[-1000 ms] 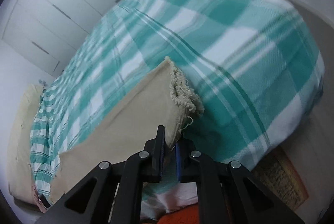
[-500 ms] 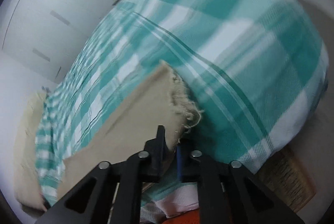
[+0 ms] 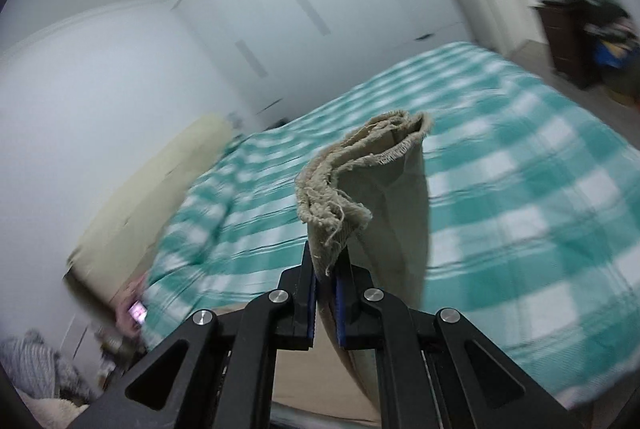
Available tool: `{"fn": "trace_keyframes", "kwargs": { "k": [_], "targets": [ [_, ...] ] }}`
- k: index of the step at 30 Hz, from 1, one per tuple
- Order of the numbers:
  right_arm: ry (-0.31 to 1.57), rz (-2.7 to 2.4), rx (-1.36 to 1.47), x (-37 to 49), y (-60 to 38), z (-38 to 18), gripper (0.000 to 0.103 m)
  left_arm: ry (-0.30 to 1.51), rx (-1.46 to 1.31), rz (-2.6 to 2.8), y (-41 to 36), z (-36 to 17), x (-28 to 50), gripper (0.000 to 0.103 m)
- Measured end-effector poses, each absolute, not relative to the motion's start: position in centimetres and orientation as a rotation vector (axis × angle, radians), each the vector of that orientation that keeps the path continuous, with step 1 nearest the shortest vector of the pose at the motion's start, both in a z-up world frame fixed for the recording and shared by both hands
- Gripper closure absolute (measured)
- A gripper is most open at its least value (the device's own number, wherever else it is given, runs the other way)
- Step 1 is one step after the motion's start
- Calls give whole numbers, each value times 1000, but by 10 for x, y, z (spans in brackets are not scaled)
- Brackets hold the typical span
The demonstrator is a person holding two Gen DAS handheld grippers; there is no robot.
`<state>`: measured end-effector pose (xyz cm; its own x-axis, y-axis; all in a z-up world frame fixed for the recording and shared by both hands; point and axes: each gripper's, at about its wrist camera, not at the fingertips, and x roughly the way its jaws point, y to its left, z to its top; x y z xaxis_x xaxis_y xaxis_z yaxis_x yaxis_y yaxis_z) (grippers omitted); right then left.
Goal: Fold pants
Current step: 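Grasp the frayed pants leg hem with the right gripper and lift it, then fold the held hem over onto the pants with the right gripper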
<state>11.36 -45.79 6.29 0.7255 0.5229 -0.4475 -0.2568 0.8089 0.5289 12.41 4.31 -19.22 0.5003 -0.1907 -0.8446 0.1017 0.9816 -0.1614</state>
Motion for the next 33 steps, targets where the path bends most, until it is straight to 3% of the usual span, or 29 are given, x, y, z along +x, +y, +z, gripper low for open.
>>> {"fn": "trace_keyframes", "kwargs": {
  "k": [7,9,10,11,12,15,20,28,33],
  "targets": [
    [733,636,323,128,-326,33,95,1028,-137,-194,50,-188,121,25],
    [778,681,324,129,-299,13,89,1029,-153,-197,52,-188,122,25],
    [810,707,337,128,-284,-2,74,1029,-159,-197,53,-188,121,25],
    [844,729,356,127,-275,-17,51,1029,-162,-198,54,-188,121,25],
    [875,742,378,127,-268,-31,45,1029,-162,-199,55,-188,120,25],
    [912,723,411,124,-275,-61,45,1028,-146,-201,54,-188,119,25],
    [867,476,219,125,-330,-76,49,1029,-134,-195,50,-191,122,23],
    [1014,361,22,109,-344,-197,54,1013,-133,-190,51,-188,118,22],
    [961,328,-3,112,-349,-180,54,910,-188,-143,50,-156,112,23]
  ]
}}
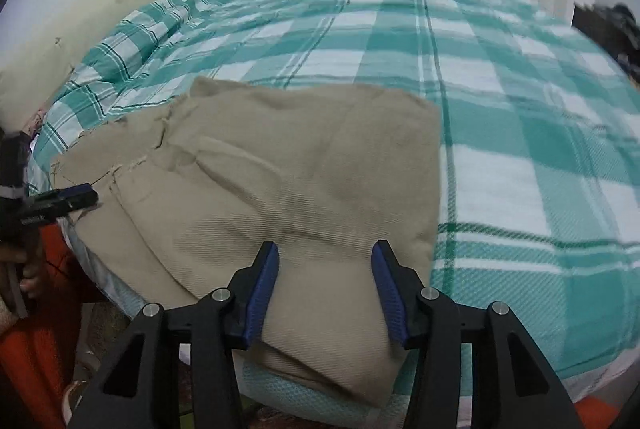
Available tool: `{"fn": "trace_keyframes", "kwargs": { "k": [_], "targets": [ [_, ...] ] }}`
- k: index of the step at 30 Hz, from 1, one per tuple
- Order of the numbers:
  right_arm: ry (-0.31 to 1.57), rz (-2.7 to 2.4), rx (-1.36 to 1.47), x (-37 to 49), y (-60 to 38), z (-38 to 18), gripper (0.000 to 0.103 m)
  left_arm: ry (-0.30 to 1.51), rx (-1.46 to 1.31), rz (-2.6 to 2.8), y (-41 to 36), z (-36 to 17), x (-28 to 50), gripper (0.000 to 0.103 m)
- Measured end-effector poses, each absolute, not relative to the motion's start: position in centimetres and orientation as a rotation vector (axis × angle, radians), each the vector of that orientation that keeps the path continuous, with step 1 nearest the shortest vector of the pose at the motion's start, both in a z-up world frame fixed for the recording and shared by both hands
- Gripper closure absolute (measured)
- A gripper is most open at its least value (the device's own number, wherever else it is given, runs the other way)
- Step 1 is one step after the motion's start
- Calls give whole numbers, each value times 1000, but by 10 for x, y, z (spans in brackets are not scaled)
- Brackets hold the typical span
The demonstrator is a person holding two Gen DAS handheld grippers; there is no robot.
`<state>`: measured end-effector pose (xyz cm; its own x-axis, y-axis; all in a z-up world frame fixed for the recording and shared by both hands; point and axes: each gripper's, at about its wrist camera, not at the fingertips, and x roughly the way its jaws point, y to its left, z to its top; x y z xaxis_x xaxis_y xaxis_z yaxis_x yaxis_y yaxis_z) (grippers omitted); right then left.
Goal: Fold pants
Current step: 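Fold the held hem over onto the pants with the right gripper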
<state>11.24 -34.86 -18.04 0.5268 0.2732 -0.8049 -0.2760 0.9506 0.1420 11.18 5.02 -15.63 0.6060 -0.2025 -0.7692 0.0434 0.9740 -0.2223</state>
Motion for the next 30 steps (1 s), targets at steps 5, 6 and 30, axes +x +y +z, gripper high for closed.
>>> {"fn": "trace_keyframes", "kwargs": {
  "k": [5,6,30],
  "targets": [
    [957,319,-14,109,-345,-177,53,841,-151,-275,3,-118,137,21],
    [966,319,-11,108,-342,-176,53,842,-125,-304,-11,-117,145,21],
    [959,320,-47,103,-339,-183,50,1047,-63,-350,-15,-202,142,9]
  ]
}}
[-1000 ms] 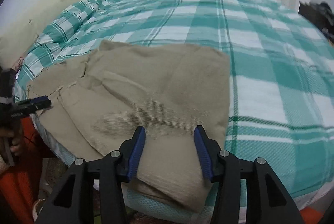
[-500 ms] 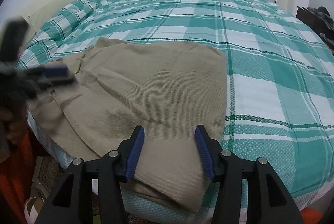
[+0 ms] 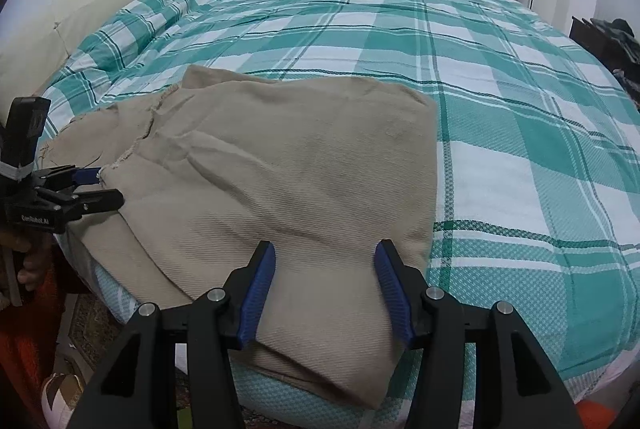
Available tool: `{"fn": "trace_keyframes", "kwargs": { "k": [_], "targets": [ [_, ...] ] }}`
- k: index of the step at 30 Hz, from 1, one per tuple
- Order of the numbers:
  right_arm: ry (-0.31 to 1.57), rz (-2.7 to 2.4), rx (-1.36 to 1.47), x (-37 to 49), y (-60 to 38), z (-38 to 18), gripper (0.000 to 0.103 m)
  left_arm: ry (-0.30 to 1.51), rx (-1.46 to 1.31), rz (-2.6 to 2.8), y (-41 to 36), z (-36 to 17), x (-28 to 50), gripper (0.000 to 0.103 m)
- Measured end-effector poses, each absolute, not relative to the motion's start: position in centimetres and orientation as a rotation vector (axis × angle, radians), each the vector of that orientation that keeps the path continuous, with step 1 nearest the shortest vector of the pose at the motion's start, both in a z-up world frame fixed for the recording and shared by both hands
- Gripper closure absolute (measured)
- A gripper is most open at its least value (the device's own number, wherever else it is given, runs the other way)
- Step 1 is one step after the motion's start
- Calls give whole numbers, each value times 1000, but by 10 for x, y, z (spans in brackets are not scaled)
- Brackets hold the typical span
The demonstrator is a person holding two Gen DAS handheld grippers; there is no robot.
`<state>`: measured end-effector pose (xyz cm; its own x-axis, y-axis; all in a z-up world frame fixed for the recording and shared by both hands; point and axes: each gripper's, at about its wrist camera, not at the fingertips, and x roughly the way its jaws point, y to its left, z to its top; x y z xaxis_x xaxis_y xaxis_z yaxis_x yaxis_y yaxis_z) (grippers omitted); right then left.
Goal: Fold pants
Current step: 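Open the right gripper, release the hem and smooth the fold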
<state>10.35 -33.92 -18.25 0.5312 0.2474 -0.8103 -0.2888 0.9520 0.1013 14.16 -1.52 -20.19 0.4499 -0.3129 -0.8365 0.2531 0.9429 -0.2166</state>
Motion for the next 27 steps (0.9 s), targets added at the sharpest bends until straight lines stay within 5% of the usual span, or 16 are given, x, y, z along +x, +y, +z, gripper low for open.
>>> {"fn": "trace_keyframes", "kwargs": {
  "k": [13,21,27],
  "targets": [
    [917,321,97,147,-331,-109,44,1034,-46,-345,-18,-204,141,8],
    [1145,265,92,191,-319,-193,41,1028,-34,-346,-19,-206,140,8],
    [1140,245,66,186,-316,-175,42,1030,-34,-349,-19,-206,141,8]
  ]
}}
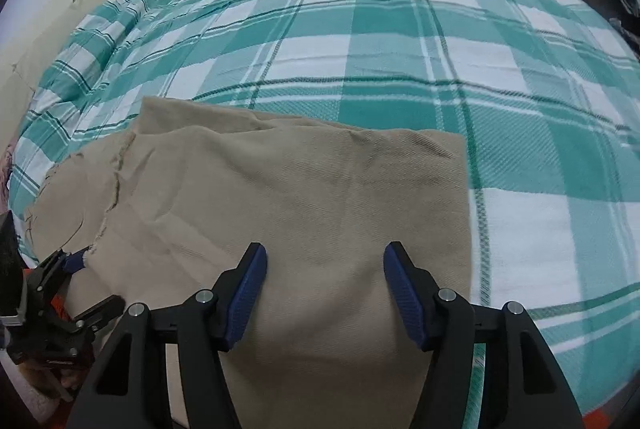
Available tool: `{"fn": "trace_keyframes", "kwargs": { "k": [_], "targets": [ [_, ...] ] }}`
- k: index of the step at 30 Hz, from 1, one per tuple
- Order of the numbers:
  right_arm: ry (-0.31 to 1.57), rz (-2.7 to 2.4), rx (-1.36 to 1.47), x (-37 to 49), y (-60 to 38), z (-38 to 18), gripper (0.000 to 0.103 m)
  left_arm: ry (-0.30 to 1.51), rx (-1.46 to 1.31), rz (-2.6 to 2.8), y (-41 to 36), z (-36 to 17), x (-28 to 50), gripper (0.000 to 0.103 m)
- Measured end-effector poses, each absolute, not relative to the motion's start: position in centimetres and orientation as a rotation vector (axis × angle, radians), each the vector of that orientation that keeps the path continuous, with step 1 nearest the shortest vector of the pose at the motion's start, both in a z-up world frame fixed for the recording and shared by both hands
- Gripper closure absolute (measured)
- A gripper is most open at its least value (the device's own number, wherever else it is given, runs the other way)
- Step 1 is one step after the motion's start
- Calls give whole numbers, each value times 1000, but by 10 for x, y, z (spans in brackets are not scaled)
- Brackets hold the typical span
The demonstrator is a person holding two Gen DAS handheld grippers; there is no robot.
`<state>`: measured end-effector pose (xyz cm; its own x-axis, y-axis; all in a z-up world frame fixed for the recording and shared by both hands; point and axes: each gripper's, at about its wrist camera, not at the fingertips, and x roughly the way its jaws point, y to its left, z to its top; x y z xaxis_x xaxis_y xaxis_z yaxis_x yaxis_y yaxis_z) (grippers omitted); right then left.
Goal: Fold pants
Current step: 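Open the right gripper, release the hem and smooth the fold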
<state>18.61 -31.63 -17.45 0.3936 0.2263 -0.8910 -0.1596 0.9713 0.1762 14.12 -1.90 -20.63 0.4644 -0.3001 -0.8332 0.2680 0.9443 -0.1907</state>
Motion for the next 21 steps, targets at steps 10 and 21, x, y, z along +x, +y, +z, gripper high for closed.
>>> {"fn": "trace_keyframes", "kwargs": {
  "k": [10,21],
  "targets": [
    [1044,318,69,131,-315,-154,41,1034,-31,-350,-20,-207,142,7],
    [1010,323,115,113,-325,-187,38,1047,-26,-342,-21,-206,142,7]
  ]
}}
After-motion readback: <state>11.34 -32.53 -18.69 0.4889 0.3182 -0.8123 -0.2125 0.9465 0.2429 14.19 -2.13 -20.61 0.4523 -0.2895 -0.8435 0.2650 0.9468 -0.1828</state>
